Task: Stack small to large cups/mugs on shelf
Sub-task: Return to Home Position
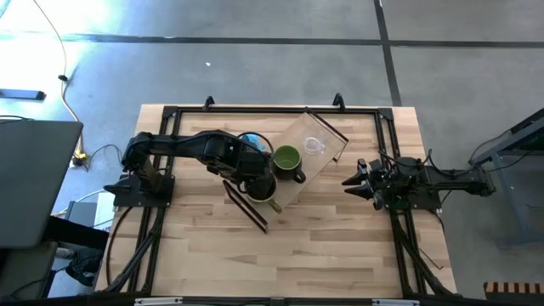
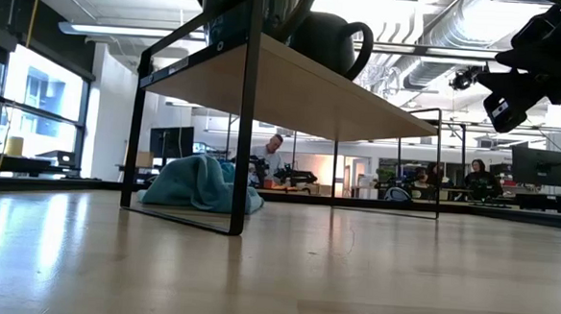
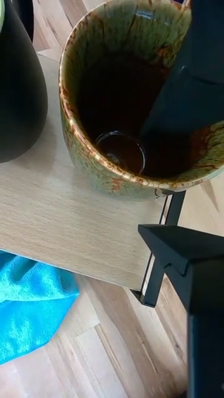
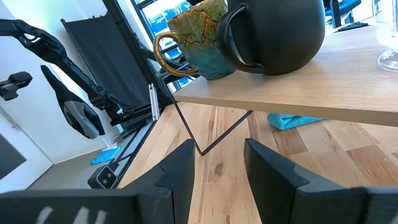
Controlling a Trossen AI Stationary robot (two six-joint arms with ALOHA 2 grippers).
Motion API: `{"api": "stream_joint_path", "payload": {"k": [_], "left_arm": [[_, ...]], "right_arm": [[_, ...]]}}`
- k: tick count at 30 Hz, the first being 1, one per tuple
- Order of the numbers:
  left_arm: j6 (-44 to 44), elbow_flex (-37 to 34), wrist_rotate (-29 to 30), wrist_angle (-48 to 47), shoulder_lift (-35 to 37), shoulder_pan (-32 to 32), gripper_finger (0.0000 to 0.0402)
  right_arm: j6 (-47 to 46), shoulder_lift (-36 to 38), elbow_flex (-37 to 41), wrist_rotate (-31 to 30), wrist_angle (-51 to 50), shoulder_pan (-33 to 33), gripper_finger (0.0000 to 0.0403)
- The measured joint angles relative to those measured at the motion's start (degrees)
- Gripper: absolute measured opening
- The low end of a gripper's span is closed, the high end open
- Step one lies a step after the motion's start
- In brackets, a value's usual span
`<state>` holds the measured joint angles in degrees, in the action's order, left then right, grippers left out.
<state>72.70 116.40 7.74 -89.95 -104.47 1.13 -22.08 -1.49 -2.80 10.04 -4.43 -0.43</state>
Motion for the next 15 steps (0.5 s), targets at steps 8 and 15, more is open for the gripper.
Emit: {"api": "stream_joint_path", "payload": {"k": [8,15], "left_arm": [[0.14,0.00,0.42,0.00,0.00,0.00,0.0238],[0.03,0.69,0.44,0.21,0.00,0.00,0.0237]], "right_arm": [[-0.17,0.01,0.01,0.00,-0.02,0.00,0.0131],[-0.60,-0.01,-0.01,0.02,-0.02,0.00,0.0131]]}}
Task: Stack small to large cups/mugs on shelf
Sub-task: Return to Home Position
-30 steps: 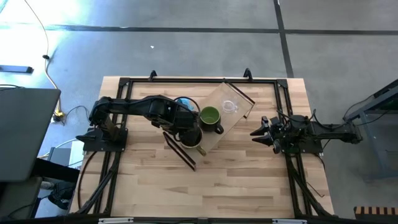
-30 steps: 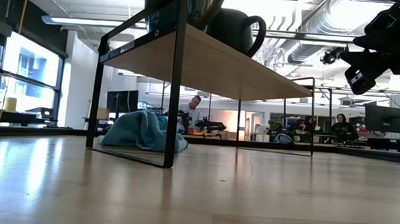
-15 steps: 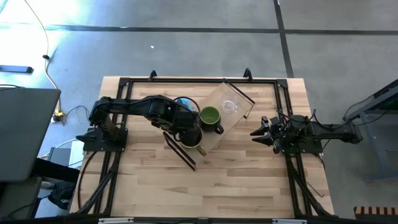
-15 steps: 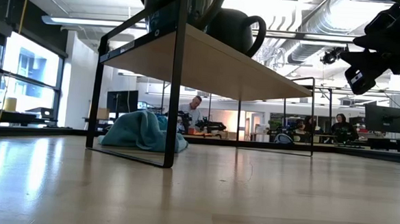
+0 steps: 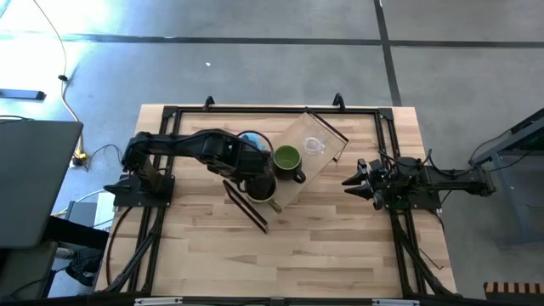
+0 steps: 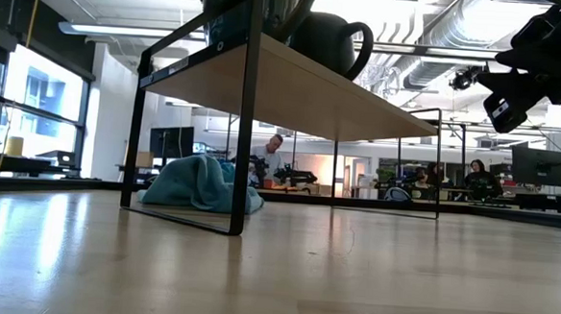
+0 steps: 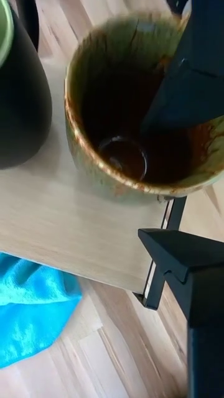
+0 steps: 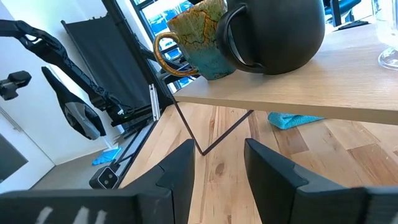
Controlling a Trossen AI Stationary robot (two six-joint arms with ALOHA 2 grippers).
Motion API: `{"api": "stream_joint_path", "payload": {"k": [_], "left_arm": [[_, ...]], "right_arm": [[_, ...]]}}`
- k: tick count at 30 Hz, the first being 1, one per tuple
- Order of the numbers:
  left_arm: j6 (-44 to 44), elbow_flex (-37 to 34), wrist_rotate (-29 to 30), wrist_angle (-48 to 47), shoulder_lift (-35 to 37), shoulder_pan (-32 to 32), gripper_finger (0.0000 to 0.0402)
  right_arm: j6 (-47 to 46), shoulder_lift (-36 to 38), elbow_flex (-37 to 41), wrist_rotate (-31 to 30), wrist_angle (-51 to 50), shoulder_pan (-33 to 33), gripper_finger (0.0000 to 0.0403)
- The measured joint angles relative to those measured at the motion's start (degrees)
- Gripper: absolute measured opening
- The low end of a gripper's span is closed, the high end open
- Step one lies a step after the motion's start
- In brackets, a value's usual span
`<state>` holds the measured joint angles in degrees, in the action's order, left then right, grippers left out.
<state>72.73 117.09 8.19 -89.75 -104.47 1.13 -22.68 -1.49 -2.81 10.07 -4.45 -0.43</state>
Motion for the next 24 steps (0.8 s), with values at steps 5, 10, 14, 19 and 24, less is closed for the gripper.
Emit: {"api": "stream_joint_path", "payload": {"k": [5,10,14,19,24], "left_arm": [[-0.02,2.74,0.47,-0.09,0.04,-0.04,0.0237],[-0.34,6.48,0.74,-0.25,0.07,-0.04,0.0237],[-0.64,10.98,0.59,-0.27,0.09,-0.04,0.0237],[-2.49,18.03,2.55,0.52,0.53,-0.02,0.0237],[-3.00,16.29,5.77,2.46,5.57,0.00,0.0237]], "right_arm": [[-0.03,0.01,0.00,0.00,0.02,0.00,0.0131],[-0.46,0.00,0.00,0.09,0.02,0.00,0.0131],[-0.90,0.01,0.01,0.18,0.02,-0.01,0.0131],[-1.47,0.00,0.00,0.50,0.02,-0.01,0.0131],[-2.38,0.03,-0.02,1.16,0.02,-0.02,0.0131]]}}
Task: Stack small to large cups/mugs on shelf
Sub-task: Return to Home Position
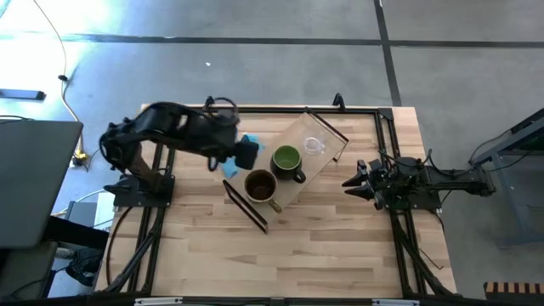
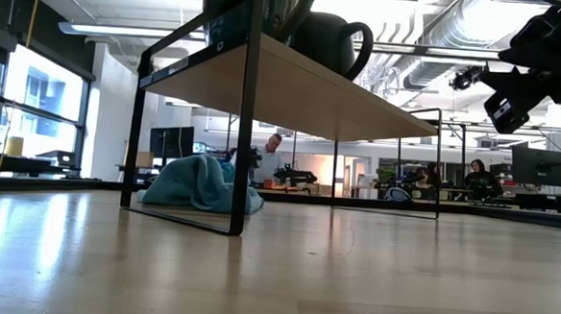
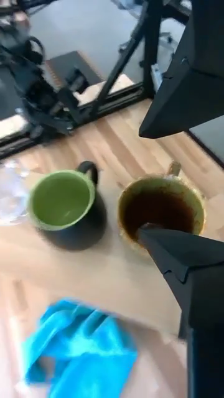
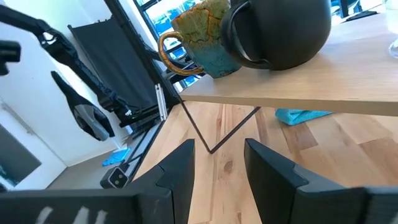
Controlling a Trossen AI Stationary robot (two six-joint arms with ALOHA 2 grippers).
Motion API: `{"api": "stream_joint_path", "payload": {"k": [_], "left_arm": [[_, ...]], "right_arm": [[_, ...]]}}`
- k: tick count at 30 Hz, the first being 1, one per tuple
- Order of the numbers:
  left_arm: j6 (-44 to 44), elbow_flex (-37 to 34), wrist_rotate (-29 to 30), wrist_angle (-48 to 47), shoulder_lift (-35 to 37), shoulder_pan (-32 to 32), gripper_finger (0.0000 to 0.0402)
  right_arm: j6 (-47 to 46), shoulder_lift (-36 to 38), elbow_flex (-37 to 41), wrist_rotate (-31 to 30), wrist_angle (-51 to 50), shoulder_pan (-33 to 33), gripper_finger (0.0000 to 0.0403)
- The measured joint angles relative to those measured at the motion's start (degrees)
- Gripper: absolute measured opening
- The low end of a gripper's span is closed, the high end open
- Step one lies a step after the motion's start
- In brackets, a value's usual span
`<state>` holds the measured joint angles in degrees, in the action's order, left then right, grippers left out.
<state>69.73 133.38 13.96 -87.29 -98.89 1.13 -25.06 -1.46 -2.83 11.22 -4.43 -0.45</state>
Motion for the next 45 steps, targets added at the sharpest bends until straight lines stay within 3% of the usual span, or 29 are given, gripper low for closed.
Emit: {"api": "stream_joint_path", "payload": {"k": [7,33,37,45], "left_arm": [[-6.69,0.09,5.16,1.56,3.44,0.13,0.0237],[-53.55,0.09,10.85,6.57,9.61,0.02,0.0237],[-59.15,0.07,12.37,6.49,11.24,0.02,0.0237],[-64.02,0.07,12.56,6.86,15.92,0.02,0.0237]], "right_arm": [[-0.66,0.01,-0.04,1.45,0.11,0.00,0.0131],[-3.51,0.01,-0.04,0.81,2.65,0.02,0.0131],[-4.30,0.04,-0.02,0.86,6.22,0.02,0.0131],[8.52,0.08,-0.02,0.90,21.39,0.02,0.0131]]}}
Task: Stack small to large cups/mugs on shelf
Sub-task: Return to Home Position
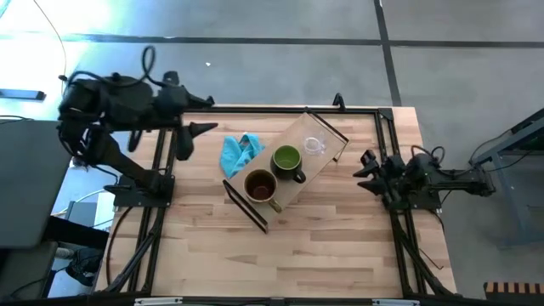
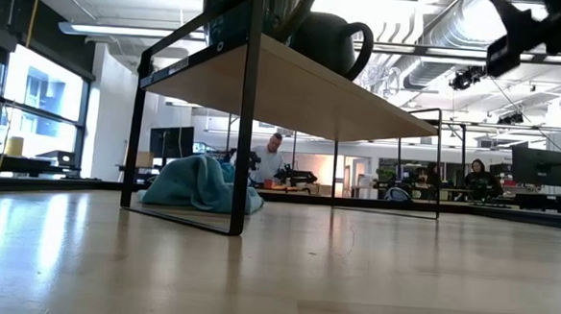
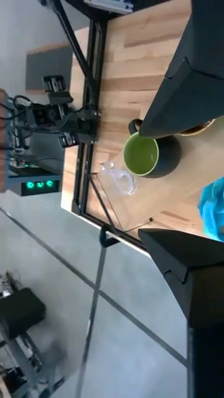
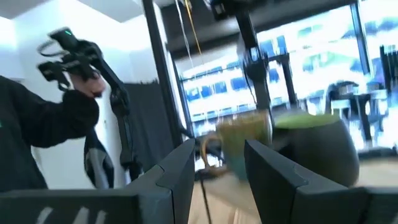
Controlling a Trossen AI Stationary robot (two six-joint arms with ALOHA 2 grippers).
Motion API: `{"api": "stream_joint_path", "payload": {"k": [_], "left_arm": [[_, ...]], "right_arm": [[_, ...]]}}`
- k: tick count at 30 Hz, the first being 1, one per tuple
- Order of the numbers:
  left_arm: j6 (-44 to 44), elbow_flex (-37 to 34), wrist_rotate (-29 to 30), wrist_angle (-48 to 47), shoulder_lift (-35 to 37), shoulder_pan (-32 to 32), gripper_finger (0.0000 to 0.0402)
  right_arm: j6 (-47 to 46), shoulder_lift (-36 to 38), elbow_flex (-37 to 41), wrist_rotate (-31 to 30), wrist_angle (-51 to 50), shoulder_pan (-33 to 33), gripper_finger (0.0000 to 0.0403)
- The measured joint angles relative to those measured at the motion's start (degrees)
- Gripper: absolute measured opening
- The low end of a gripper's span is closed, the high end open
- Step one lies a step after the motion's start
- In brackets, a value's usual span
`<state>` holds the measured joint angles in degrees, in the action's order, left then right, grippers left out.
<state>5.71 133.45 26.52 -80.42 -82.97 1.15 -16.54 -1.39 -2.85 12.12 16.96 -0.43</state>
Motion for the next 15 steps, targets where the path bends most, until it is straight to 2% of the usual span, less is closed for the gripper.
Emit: {"api": "stream_joint_path", "payload": {"k": [7,15], "left_arm": [[-3.74,0.00,-4.31,0.91,2.60,0.00,0.0237],[-11.14,-0.01,-14.59,5.87,3.41,0.00,0.0237]], "right_arm": [[4.63,-0.04,-0.02,0.10,4.24,0.00,0.0131],[10.82,-0.04,-0.02,0.20,8.27,0.00,0.0131]]}}
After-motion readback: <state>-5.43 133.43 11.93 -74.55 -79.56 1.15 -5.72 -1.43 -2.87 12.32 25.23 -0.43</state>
